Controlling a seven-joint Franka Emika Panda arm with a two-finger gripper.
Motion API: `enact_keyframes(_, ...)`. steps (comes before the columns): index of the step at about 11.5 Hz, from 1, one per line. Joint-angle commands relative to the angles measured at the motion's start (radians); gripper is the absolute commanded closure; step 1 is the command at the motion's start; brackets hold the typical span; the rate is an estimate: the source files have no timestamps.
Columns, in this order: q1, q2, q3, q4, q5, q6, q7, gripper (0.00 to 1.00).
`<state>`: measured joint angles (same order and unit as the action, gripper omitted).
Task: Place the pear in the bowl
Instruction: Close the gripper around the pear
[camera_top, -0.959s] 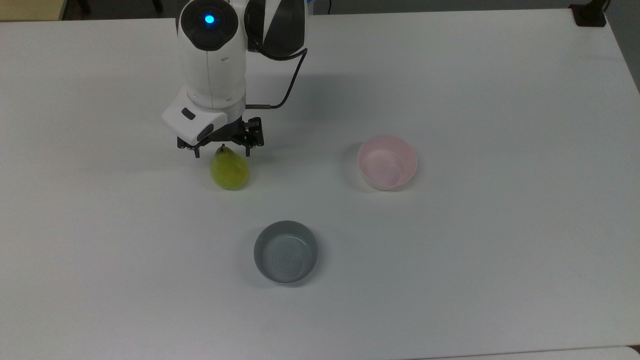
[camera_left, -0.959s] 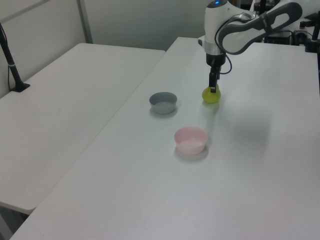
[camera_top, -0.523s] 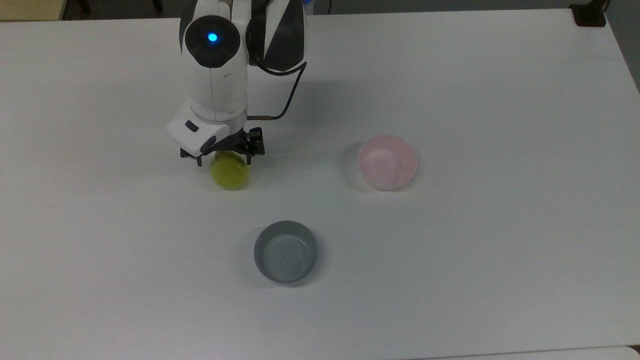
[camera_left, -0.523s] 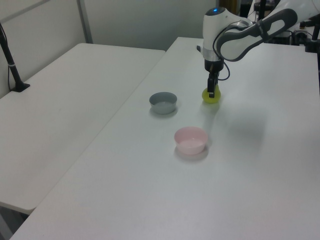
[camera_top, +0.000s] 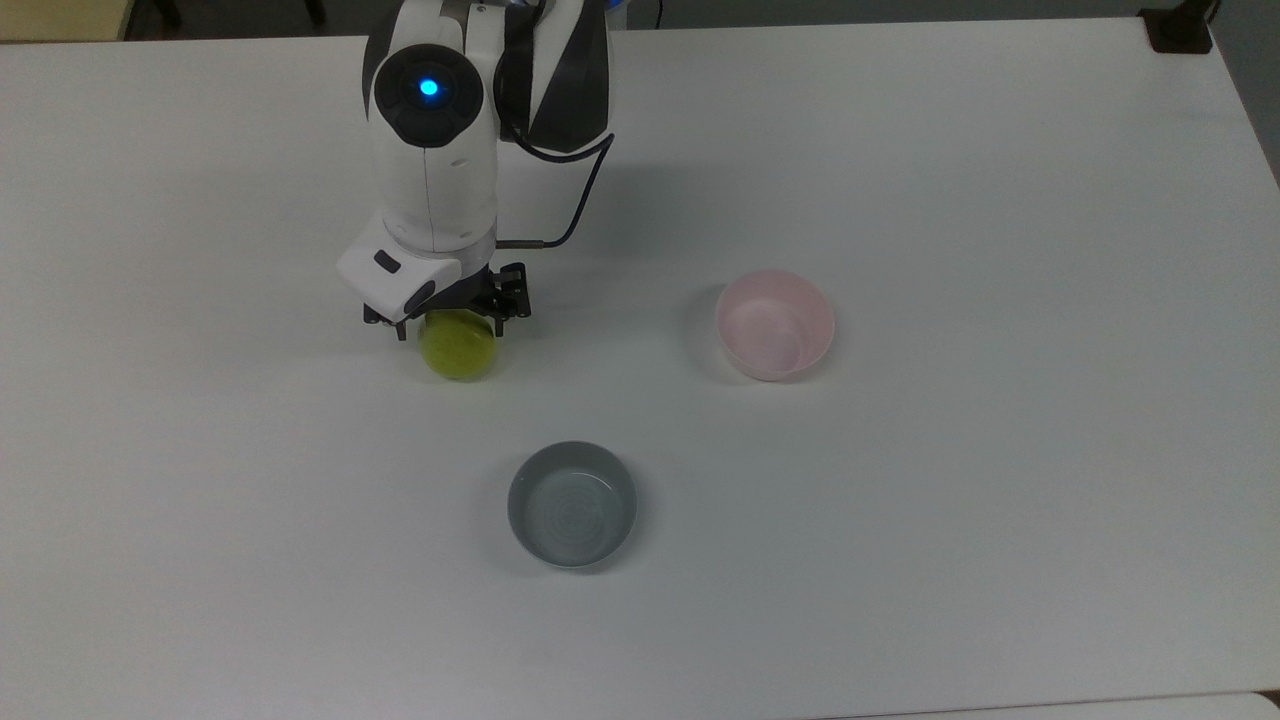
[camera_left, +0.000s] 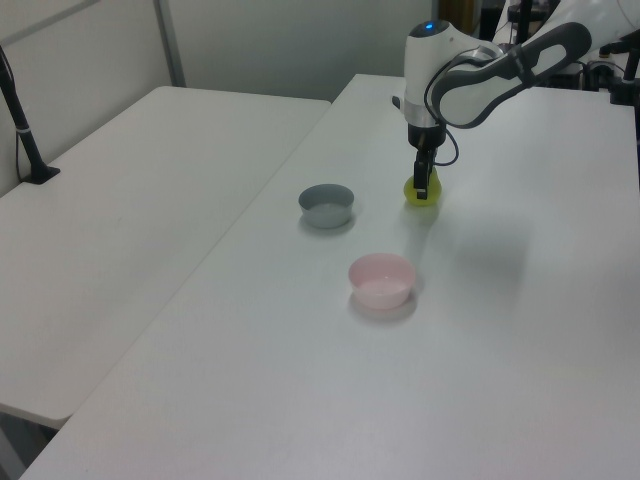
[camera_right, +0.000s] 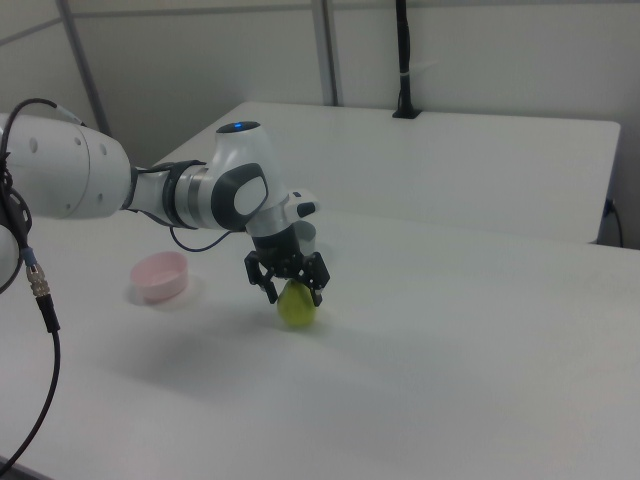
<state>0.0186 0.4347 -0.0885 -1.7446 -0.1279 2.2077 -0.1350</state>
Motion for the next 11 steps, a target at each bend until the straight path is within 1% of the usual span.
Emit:
enact_keyframes(1,0.004,0.022,0.001,-0.019,-0.010,0.061,0.014,0.00)
enact_keyframes(8,0.006,0.055,0.003,-0.023,-0.018,0.063,0.014,0.00)
enact_keyframes(10,0.006,0.055,0.003,-0.023,-0.018,0.061,0.014,0.13)
enact_keyframes(11,0.006,0.055,0.003,-0.023,-0.018,0.061,0.014,0.24)
